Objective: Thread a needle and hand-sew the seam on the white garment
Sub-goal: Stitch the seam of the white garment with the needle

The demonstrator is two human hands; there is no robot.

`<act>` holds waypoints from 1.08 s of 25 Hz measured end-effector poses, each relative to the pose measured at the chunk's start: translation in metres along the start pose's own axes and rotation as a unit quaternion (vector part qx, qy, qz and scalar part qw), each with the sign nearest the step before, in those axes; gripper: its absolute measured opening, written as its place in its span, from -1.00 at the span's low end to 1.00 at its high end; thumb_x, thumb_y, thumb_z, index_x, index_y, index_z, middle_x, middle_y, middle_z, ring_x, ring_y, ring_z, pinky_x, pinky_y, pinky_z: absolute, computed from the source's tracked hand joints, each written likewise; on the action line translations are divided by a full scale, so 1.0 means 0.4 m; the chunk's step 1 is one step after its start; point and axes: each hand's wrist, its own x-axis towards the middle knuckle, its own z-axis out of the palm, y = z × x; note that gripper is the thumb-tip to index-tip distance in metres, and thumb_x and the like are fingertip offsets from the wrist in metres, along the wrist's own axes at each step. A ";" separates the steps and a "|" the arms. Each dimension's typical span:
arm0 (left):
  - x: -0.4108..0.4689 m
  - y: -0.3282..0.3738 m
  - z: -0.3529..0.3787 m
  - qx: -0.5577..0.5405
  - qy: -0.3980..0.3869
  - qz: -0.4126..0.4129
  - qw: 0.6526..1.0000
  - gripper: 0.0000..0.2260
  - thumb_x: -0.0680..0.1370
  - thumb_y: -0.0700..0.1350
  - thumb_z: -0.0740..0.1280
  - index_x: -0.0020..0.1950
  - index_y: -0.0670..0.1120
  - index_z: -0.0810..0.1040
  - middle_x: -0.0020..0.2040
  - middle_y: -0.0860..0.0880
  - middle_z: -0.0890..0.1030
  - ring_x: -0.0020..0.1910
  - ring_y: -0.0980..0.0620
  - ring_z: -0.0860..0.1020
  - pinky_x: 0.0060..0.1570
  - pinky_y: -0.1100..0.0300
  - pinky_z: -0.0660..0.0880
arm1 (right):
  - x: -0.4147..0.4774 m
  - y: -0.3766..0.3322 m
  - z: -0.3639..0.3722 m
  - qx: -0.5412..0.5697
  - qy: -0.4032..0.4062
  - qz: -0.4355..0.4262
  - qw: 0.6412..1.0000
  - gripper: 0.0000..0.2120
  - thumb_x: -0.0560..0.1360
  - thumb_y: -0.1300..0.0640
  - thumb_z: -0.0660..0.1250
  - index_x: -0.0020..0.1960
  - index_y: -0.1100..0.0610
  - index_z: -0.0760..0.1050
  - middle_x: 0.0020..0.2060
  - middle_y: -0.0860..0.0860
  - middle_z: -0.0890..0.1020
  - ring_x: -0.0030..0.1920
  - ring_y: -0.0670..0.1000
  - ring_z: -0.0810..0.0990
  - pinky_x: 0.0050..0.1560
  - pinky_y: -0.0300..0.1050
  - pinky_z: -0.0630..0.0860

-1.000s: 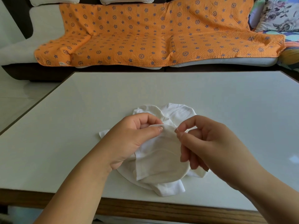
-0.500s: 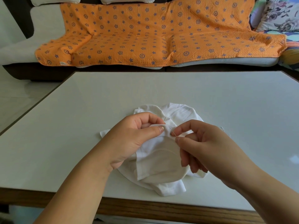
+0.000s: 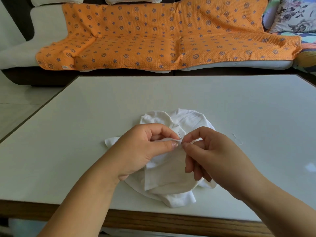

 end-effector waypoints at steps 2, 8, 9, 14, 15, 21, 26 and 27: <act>0.001 -0.003 0.006 0.017 -0.004 -0.002 1.000 -0.92 0.49 -0.20 0.43 -0.05 -0.06 0.68 -0.07 0.05 0.73 0.02 0.19 0.66 0.04 0.36 0.52 | 0.002 0.005 0.006 -0.002 0.010 -0.003 1.000 -0.95 0.59 0.12 0.24 -0.03 0.07 0.46 -0.41 0.04 0.67 -0.53 -0.08 0.50 -0.48 -0.26 0.40; 0.003 -0.004 0.017 0.028 0.060 0.007 0.998 -0.89 0.46 -0.09 0.47 -0.02 0.02 0.68 -0.05 0.09 0.71 0.00 0.22 0.63 0.05 0.32 0.52 | 0.005 0.014 0.011 0.043 0.024 -0.017 0.999 -0.95 0.61 0.15 0.23 -0.02 0.11 0.44 -0.36 0.06 0.68 -0.48 -0.04 0.56 -0.43 -0.23 0.45; 0.003 -0.003 0.021 0.044 0.070 0.017 0.996 -0.89 0.46 -0.06 0.47 -0.03 0.07 0.70 -0.04 0.15 0.71 0.02 0.26 0.62 0.06 0.35 0.52 | 0.005 0.014 0.012 0.056 0.020 -0.019 0.998 -0.95 0.61 0.16 0.23 -0.02 0.11 0.44 -0.36 0.07 0.68 -0.46 -0.02 0.57 -0.43 -0.22 0.46; 0.003 0.000 0.032 0.094 0.091 0.056 0.990 -0.89 0.50 -0.06 0.44 -0.05 0.16 0.69 -0.10 0.26 0.69 -0.01 0.30 0.61 0.03 0.41 0.49 | 0.009 0.021 0.015 0.115 0.019 -0.025 0.993 -0.95 0.61 0.19 0.24 0.04 0.14 0.38 -0.32 0.13 0.69 -0.42 0.03 0.62 -0.41 -0.19 0.51; 0.003 -0.002 0.031 0.105 0.091 0.060 0.989 -0.89 0.50 -0.06 0.44 -0.07 0.18 0.69 -0.10 0.23 0.70 -0.01 0.24 0.62 0.05 0.36 0.50 | 0.011 0.022 0.014 0.131 0.020 -0.023 0.991 -0.93 0.61 0.20 0.24 0.07 0.13 0.37 -0.29 0.14 0.70 -0.39 0.05 0.64 -0.39 -0.19 0.53; 0.008 -0.014 0.030 0.153 0.093 0.074 0.981 -0.85 0.50 -0.09 0.44 -0.11 0.19 0.70 -0.13 0.15 0.67 -0.07 0.25 0.61 -0.02 0.38 0.50 | 0.014 0.016 0.015 0.153 0.001 -0.014 0.988 -0.90 0.63 0.19 0.21 0.08 0.12 0.49 -0.26 0.15 0.71 -0.28 0.16 0.70 -0.33 -0.08 0.59; 0.009 -0.021 0.034 0.181 0.078 0.057 0.979 -0.91 0.50 -0.03 0.44 -0.14 0.17 0.71 -0.16 0.13 0.62 -0.11 0.22 0.59 -0.06 0.32 0.49 | 0.005 0.018 0.015 -0.025 0.040 -0.056 0.997 -0.93 0.59 0.06 0.27 -0.05 -0.07 0.51 -0.39 0.00 0.68 -0.39 -0.03 0.65 -0.34 -0.11 0.58; 0.009 -0.020 0.036 0.183 0.076 0.052 0.979 -0.92 0.50 -0.02 0.44 -0.13 0.16 0.72 -0.16 0.15 0.63 -0.11 0.24 0.59 -0.08 0.36 0.48 | 0.006 0.022 0.015 -0.076 0.060 -0.076 0.992 -0.93 0.57 0.02 0.29 -0.08 -0.11 0.50 -0.41 -0.04 0.67 -0.39 -0.08 0.63 -0.30 -0.11 0.57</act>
